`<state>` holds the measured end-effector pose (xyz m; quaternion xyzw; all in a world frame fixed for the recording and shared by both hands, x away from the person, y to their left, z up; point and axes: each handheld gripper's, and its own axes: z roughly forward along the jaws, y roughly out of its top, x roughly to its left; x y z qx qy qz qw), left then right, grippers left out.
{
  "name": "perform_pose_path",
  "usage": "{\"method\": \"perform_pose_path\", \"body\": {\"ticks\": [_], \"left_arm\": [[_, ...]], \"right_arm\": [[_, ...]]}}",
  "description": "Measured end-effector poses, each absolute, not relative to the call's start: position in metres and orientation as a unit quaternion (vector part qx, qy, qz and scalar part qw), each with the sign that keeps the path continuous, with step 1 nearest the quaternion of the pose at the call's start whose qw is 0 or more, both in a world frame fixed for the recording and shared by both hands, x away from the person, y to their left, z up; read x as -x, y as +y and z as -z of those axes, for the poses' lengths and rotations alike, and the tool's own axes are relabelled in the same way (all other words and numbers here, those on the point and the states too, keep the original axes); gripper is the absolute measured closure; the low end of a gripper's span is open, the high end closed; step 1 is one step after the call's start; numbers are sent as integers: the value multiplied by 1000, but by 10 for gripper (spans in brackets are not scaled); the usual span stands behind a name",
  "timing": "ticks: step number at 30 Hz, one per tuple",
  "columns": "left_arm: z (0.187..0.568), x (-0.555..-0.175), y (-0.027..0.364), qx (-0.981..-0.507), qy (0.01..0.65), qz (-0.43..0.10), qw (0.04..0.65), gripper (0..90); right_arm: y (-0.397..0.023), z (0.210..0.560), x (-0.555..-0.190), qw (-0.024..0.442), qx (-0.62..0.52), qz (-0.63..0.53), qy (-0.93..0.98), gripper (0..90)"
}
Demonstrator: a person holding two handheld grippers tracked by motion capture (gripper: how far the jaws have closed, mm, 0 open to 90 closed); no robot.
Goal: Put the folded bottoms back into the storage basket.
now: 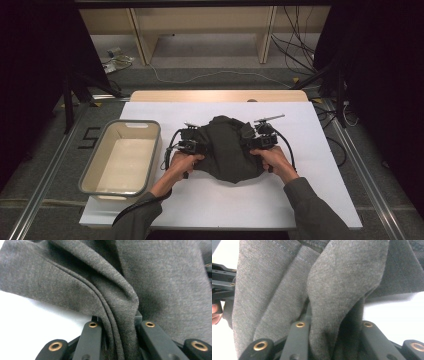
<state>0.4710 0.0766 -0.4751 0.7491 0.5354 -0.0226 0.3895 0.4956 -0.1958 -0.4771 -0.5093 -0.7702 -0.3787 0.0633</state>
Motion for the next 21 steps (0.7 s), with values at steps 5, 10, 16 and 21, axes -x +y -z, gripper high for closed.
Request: {"method": "perform_pose_path", "body": {"ticks": [5, 10, 16, 21], "left_arm": [[463, -464, 80, -753, 521, 15, 402, 790], [448, -461, 90, -752, 512, 15, 414, 790], [433, -456, 99, -755, 498, 1, 427, 789], [425, -453, 105, -759, 489, -5, 430, 789]], "right_arm": [[-193, 464, -488, 56, 496, 401, -768, 759], [-188, 453, -481, 48, 492, 425, -758, 761], [-183, 439, -474, 39, 482, 448, -752, 760], [-181, 427, -468, 32, 473, 466, -747, 760]]}}
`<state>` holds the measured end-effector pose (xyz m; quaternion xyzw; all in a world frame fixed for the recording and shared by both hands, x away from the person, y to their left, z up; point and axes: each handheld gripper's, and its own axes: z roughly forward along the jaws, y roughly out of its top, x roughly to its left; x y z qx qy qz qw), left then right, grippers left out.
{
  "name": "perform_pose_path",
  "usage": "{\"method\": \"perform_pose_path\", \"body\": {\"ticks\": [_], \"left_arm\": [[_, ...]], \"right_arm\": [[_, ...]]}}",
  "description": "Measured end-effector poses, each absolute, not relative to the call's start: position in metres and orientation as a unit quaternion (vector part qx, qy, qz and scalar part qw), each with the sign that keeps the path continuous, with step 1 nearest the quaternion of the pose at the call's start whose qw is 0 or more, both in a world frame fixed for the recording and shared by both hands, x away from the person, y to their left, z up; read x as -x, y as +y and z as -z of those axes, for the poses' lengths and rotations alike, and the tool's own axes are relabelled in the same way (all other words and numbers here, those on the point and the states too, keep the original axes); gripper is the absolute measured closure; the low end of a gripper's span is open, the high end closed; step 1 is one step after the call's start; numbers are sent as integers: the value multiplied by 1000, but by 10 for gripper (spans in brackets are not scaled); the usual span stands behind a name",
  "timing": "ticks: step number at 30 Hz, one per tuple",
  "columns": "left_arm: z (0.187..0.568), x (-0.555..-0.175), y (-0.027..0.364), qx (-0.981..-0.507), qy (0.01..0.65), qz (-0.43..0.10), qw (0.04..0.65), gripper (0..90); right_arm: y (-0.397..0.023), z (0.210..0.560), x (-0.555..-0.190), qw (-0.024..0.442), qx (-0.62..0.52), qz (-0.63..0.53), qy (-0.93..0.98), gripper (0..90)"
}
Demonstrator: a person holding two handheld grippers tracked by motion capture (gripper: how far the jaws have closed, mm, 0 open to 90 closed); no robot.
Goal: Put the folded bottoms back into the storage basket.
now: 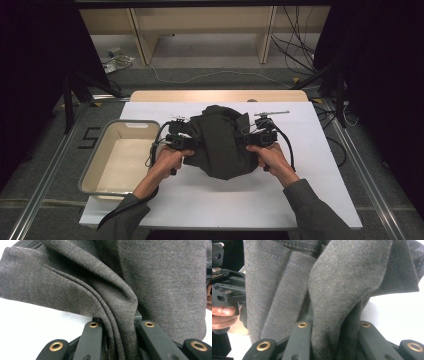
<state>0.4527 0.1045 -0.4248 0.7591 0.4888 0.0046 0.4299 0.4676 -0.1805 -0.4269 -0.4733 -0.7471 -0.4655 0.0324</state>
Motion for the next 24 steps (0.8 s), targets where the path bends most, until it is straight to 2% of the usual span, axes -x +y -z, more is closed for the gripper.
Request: {"method": "perform_pose_path", "body": {"ticks": [24], "left_arm": [[396, -435, 133, -773, 464, -28, 432, 788]], "right_arm": [[-161, 406, -452, 41, 450, 498, -740, 758]]}}
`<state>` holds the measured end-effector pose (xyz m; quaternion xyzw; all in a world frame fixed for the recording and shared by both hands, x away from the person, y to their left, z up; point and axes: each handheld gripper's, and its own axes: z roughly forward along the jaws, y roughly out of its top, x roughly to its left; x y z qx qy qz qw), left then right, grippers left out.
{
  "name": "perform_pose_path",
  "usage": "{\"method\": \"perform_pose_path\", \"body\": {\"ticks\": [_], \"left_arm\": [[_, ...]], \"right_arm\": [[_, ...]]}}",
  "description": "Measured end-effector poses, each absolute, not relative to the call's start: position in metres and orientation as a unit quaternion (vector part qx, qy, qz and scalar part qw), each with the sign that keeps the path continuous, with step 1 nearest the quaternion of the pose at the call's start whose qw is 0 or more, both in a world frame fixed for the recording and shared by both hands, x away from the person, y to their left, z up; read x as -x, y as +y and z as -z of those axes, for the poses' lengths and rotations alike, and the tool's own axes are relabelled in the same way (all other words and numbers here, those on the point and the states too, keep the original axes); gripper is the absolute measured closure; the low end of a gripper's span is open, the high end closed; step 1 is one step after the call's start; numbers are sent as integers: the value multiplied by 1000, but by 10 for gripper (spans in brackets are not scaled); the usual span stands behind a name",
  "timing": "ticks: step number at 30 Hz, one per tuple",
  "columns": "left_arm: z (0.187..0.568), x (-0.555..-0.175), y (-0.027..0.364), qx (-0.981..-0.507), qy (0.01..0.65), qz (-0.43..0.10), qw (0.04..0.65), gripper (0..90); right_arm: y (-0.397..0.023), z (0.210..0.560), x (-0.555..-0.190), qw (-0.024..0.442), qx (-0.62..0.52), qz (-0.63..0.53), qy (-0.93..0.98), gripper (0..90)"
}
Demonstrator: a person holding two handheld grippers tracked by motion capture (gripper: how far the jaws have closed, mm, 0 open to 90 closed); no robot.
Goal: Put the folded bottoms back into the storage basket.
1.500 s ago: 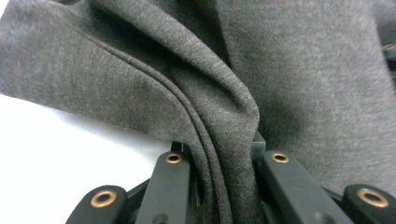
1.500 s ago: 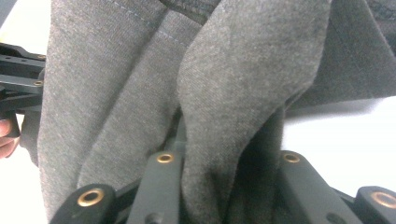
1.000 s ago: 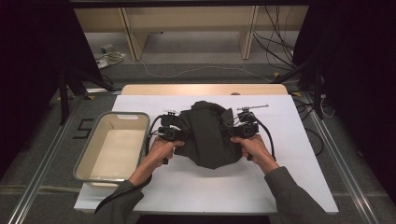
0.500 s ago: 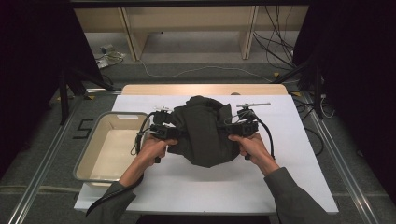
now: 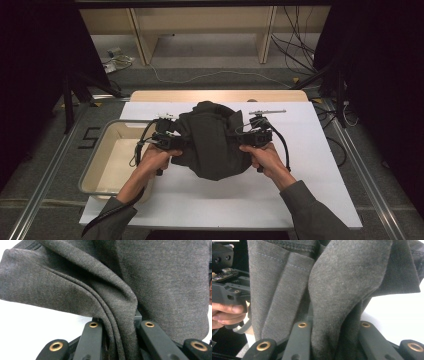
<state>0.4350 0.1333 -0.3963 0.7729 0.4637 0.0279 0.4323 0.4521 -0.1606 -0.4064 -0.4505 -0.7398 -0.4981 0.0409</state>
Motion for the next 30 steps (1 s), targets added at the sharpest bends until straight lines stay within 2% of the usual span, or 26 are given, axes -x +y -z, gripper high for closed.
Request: {"method": "perform_pose_path", "body": {"ticks": [30], "left_arm": [[374, -431, 165, -785, 453, -38, 421, 787]], "right_arm": [[-130, 392, -442, 39, 443, 520, -730, 757]]}}
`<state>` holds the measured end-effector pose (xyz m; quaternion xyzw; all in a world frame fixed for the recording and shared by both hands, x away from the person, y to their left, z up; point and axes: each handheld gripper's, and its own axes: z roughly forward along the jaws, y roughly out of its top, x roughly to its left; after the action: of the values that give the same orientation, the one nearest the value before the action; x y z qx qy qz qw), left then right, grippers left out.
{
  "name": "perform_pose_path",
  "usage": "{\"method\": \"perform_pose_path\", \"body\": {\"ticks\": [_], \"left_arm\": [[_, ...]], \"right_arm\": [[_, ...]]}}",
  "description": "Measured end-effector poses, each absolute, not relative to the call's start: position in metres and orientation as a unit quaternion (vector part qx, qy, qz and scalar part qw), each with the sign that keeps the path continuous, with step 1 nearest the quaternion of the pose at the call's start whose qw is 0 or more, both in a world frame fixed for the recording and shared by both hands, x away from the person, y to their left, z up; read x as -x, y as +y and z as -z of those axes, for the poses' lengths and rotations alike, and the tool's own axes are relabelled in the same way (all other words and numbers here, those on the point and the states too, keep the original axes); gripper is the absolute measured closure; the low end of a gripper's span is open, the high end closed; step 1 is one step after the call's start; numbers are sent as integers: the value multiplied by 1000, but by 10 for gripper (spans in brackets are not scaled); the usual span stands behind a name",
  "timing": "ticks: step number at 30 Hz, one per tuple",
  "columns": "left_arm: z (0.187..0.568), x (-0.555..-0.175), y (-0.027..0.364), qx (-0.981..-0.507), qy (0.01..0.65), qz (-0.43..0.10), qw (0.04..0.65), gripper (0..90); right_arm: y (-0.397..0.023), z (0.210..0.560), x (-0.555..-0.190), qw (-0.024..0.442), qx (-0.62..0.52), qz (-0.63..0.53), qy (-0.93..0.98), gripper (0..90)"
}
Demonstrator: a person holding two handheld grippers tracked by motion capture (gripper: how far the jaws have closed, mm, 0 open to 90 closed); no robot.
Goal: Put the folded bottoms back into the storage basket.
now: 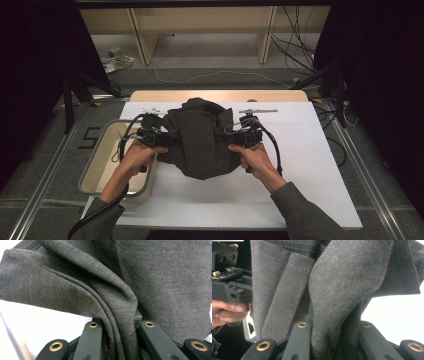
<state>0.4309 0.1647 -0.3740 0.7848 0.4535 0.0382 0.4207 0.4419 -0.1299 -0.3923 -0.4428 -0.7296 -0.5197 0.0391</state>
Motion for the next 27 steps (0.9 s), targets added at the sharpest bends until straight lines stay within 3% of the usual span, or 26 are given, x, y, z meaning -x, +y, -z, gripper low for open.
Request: {"method": "perform_pose_path", "body": {"ticks": [27], "left_arm": [[350, -428, 233, -771, 476, -50, 420, 787]], "right_arm": [[-66, 371, -451, 43, 418, 529, -737, 756]]}}
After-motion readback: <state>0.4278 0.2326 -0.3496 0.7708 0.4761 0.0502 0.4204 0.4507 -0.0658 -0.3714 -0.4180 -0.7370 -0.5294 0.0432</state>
